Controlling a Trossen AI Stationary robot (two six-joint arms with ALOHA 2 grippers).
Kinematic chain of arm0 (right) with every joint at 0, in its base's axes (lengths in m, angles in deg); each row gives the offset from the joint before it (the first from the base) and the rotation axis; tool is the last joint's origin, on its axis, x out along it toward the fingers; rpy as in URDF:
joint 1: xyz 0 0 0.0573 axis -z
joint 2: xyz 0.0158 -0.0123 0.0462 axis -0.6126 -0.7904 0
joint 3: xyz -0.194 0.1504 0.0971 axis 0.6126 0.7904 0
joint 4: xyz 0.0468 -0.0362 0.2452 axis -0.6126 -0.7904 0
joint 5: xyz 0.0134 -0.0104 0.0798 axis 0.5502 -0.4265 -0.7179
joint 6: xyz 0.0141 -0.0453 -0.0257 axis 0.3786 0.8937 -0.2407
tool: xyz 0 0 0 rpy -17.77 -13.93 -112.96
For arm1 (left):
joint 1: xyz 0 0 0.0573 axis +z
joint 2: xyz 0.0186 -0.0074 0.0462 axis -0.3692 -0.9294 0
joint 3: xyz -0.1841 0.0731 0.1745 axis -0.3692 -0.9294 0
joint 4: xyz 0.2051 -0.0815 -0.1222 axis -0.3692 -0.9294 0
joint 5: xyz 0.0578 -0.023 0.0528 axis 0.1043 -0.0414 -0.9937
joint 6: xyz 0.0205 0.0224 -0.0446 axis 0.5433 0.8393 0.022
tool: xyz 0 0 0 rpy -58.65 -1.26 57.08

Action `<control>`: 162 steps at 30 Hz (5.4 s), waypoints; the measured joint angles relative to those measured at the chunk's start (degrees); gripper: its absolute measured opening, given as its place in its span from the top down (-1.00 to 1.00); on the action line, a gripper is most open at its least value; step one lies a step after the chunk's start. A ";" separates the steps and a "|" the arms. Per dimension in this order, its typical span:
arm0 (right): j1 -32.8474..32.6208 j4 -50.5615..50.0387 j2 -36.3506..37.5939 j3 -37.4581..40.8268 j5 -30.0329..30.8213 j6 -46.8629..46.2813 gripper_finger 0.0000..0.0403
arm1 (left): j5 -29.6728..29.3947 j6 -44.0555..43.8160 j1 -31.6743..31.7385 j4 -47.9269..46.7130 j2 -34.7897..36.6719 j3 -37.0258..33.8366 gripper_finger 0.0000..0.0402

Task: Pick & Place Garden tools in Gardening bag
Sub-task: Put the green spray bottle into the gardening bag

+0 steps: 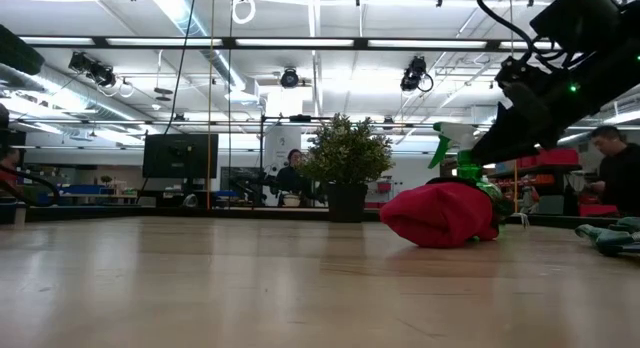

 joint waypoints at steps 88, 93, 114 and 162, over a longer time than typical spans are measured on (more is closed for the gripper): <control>11.23 -12.95 -7.04 -16.75 -8.98 4.14 0.72 | 0.04 -0.24 0.00 -0.02 -0.02 0.00 0.91; 11.23 -12.93 -7.02 -16.75 -9.40 4.59 0.70 | 0.04 -0.24 -0.02 -0.02 0.00 0.00 0.91; 11.23 -20.03 -7.04 -39.52 -8.76 15.53 0.75 | 0.02 -0.24 -0.01 -0.04 -0.01 0.00 0.91; 6.42 -24.11 -26.83 -70.89 -9.55 8.65 0.76 | 0.01 -0.22 -0.02 -0.09 -0.02 0.00 0.91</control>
